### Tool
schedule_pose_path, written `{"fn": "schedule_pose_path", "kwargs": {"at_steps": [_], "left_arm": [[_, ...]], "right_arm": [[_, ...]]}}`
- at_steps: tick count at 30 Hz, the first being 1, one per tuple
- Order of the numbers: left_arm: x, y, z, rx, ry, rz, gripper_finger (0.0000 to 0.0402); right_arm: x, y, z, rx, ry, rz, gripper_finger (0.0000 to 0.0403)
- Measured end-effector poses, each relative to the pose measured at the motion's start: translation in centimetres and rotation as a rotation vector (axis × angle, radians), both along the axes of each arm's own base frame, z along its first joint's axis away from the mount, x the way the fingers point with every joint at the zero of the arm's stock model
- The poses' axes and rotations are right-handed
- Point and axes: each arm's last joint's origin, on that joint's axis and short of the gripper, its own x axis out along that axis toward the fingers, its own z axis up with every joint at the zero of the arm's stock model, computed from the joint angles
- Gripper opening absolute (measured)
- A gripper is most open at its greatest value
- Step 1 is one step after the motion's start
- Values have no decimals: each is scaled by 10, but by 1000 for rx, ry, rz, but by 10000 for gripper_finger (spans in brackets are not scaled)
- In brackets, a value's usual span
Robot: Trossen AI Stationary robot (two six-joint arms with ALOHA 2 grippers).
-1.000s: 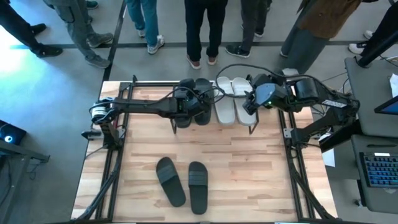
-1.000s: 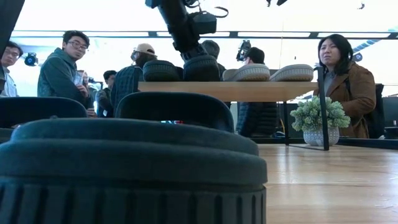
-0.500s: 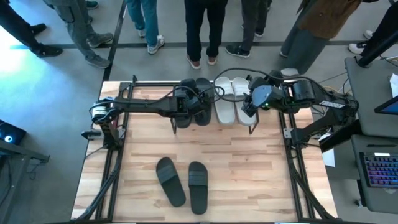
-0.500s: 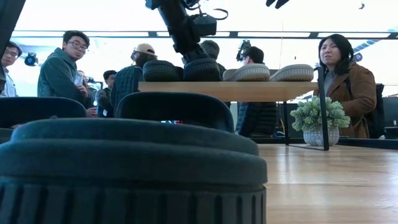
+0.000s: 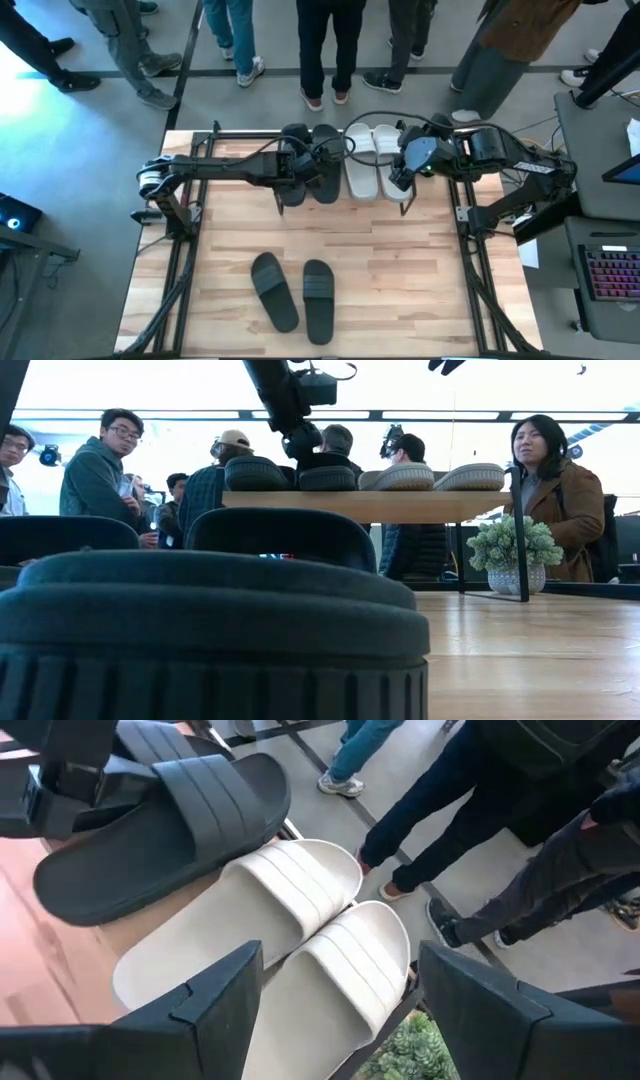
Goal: Pick and place slides into the shelf
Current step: Put the black slide on the shelf, then adjust the slides on the shelf
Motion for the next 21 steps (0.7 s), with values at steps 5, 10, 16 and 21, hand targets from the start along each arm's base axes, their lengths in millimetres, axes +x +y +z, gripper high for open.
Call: {"fn": "schedule_pose_path", "kwargs": {"at_steps": [5, 10, 16, 21], "left_arm": [[-5, -6, 9, -23, -29, -36, 242], [-9, -8, 16, -110, -107, -75, 242], [-10, -2, 17, -142, -124, -79, 242], [-9, 4, 13, -157, -116, -74, 242]], "right_arm": [[20, -7, -13, -38, 109, 47, 248], [54, -18, -33, -169, 294, 223, 234], [74, -33, -65, -178, 363, 359, 225], [80, -49, -83, -220, 355, 372, 224]]}}
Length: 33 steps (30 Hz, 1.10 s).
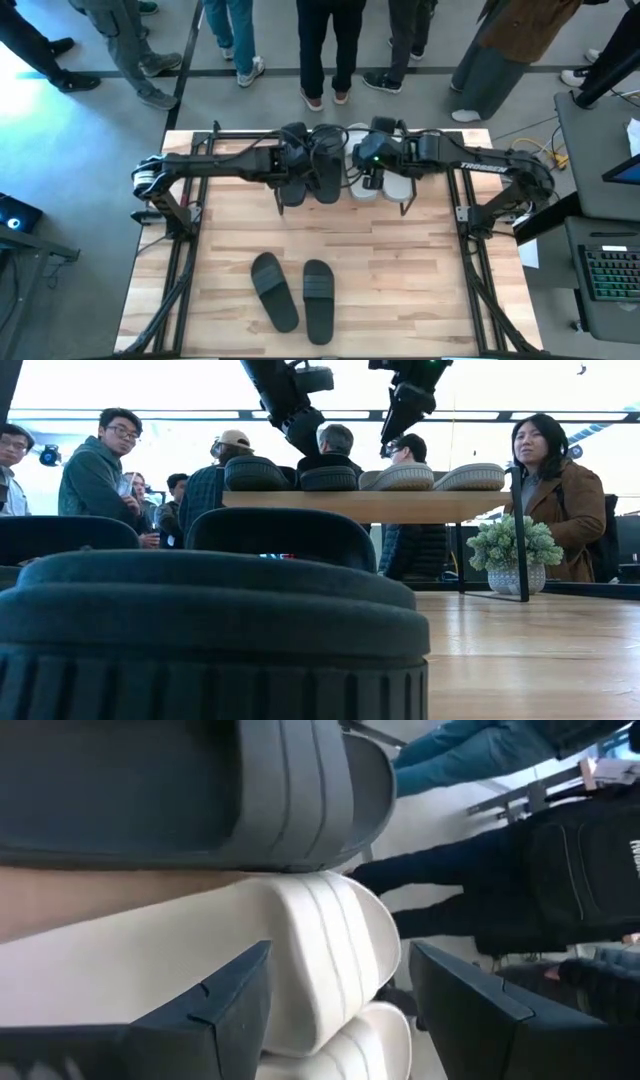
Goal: Pick and place slides into the shelf
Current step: Adjust the slides on the shelf
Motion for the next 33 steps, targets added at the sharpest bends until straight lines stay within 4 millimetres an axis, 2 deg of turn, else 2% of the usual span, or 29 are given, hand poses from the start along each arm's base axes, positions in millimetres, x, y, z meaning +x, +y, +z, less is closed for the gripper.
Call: {"fn": "schedule_pose_path", "kwargs": {"at_steps": [4, 11, 14, 22, 33], "left_arm": [[0, 2, -2, -16, 11, -8, 242], [-3, 0, -1, -71, 11, -66, 242], [-3, 1, -2, -72, 15, -63, 242], [-6, 4, -12, -79, 44, -51, 242], [-4, 9, -13, -75, 9, -42, 242]], "right_arm": [[-2, -10, -13, 27, 42, 5, 224], [-2, -11, -37, 7, 115, 60, 224], [1, -17, -46, -11, 90, 54, 224], [-3, -44, -49, -17, 39, -18, 222], [-1, -56, -60, 47, 60, 1, 156]]}}
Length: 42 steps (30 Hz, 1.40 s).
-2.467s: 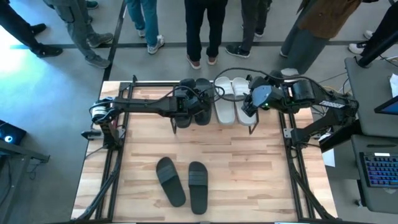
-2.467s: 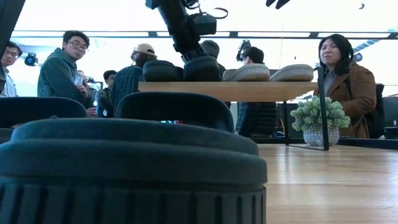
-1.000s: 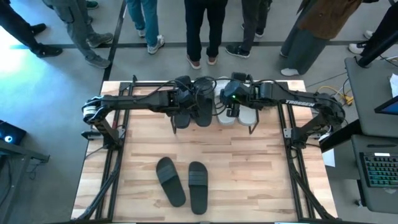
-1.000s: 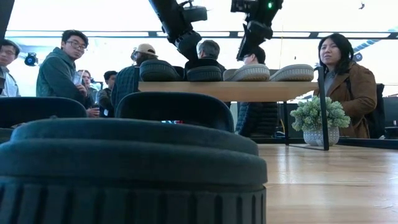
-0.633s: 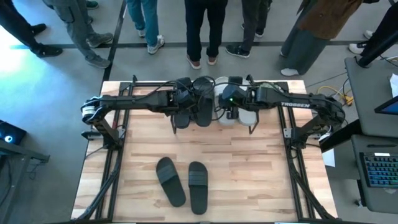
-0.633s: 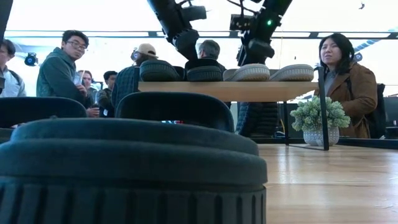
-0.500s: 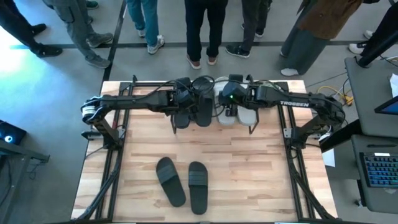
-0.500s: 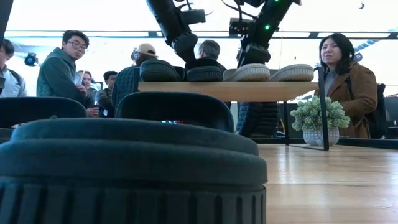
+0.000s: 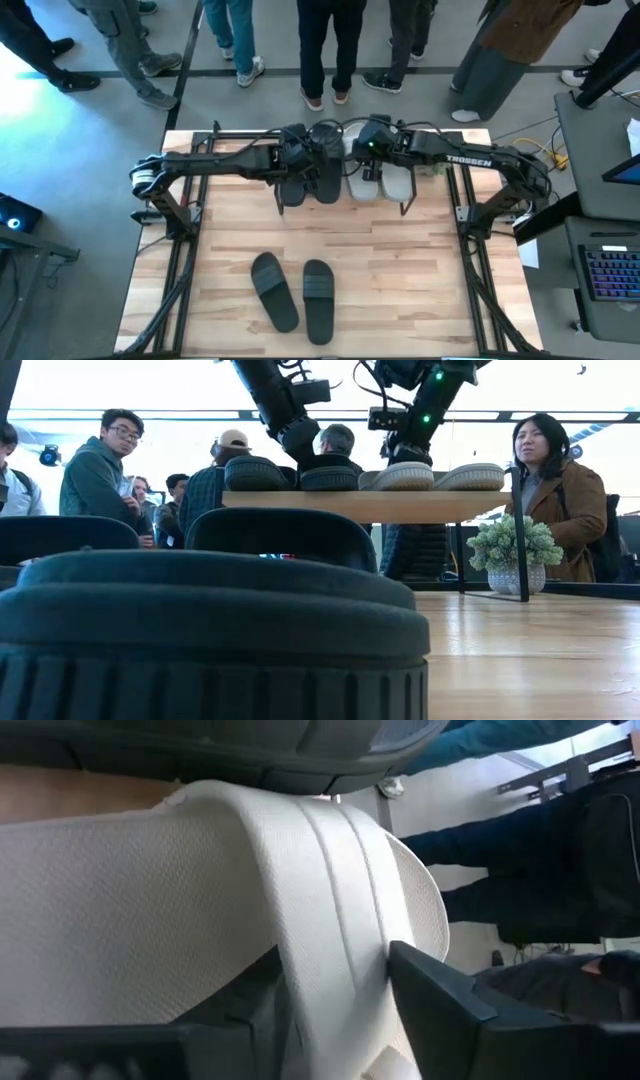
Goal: Pick and place slides into the shelf
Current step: Adjust the slides on the shelf
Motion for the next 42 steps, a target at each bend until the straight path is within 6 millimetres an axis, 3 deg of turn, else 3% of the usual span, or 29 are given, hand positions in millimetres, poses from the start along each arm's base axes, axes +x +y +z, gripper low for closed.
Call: {"fn": "schedule_pose_path", "kwargs": {"at_steps": [17, 26, 42], "left_arm": [[1, 7, 1, -25, -55, 13, 242], [-4, 4, 34, -74, -220, -86, 242], [7, 27, 31, -156, -369, -206, 227]], "right_arm": [[-3, -1, -5, -5, 45, -70, 22], [-4, -1, -5, 8, 36, -89, 28], [-12, 1, 4, 20, -5, -117, 28]]}}
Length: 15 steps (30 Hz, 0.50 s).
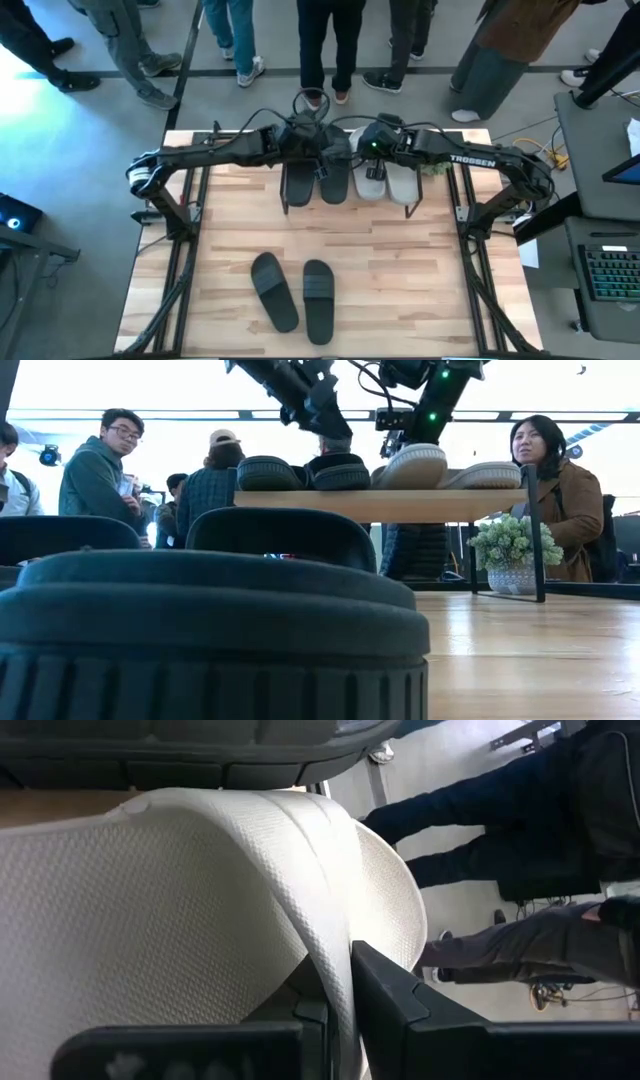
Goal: Pick and place slides into the shelf
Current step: Adjust the slides on the shelf
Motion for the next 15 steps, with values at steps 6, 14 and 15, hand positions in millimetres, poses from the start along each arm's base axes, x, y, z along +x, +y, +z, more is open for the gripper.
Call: {"fn": "schedule_pose_path", "kwargs": {"at_steps": [6, 14, 15], "left_arm": [[4, 8, -21, -45, 57, -22, 166], [10, 16, -45, -96, 147, 7, 100], [9, 16, -46, -98, 158, 11, 96]], "right_arm": [[-2, 1, 3, 3, -11, -7, 28], [-5, 2, 2, 10, 11, -8, 28], [-5, 2, 2, 10, 13, -11, 28]]}}
